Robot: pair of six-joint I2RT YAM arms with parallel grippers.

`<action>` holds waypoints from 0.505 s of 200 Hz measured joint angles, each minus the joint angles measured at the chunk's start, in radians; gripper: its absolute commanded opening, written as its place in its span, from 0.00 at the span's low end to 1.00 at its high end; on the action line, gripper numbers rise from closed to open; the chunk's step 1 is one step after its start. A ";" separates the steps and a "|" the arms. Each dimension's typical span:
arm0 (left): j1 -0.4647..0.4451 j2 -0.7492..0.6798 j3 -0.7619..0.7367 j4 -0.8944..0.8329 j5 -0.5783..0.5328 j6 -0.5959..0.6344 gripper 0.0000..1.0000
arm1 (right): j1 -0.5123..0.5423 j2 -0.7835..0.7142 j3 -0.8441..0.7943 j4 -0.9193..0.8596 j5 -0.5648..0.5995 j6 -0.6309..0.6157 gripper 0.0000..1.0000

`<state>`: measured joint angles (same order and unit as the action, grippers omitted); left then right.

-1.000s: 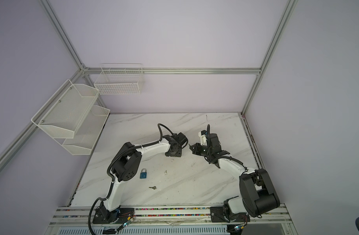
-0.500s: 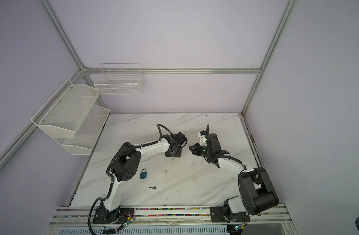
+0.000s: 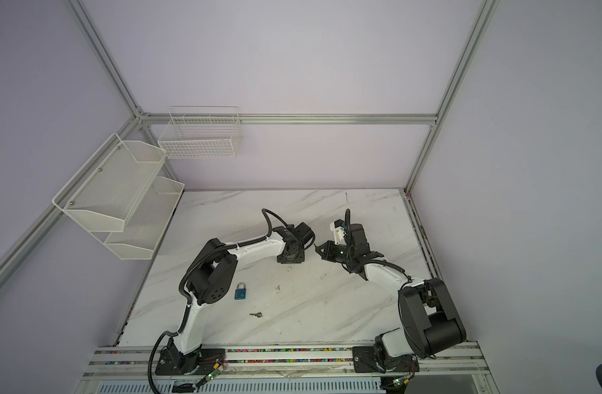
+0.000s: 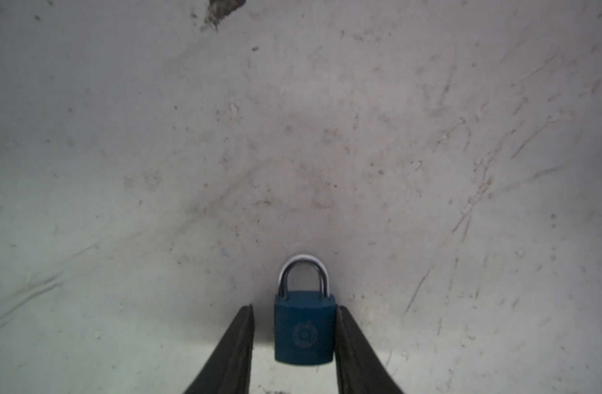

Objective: Unlock with the key
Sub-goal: 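Lift the padlock with the left gripper while the right gripper brings the key toward it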

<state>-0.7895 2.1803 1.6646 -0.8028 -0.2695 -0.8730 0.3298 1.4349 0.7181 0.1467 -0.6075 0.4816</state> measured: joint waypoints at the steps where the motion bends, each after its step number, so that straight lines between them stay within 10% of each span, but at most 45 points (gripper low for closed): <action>1: 0.000 0.000 0.000 0.000 0.000 -0.001 0.38 | 0.000 0.000 0.000 0.000 -0.001 0.000 0.00; 101: -0.012 0.016 0.015 0.000 -0.031 -0.039 0.31 | 0.000 0.000 0.000 0.017 -0.037 -0.008 0.00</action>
<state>-0.8017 2.1963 1.6798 -0.8028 -0.3000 -0.9123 0.3298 1.4345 0.7181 0.1635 -0.6445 0.4736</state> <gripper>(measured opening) 0.320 0.062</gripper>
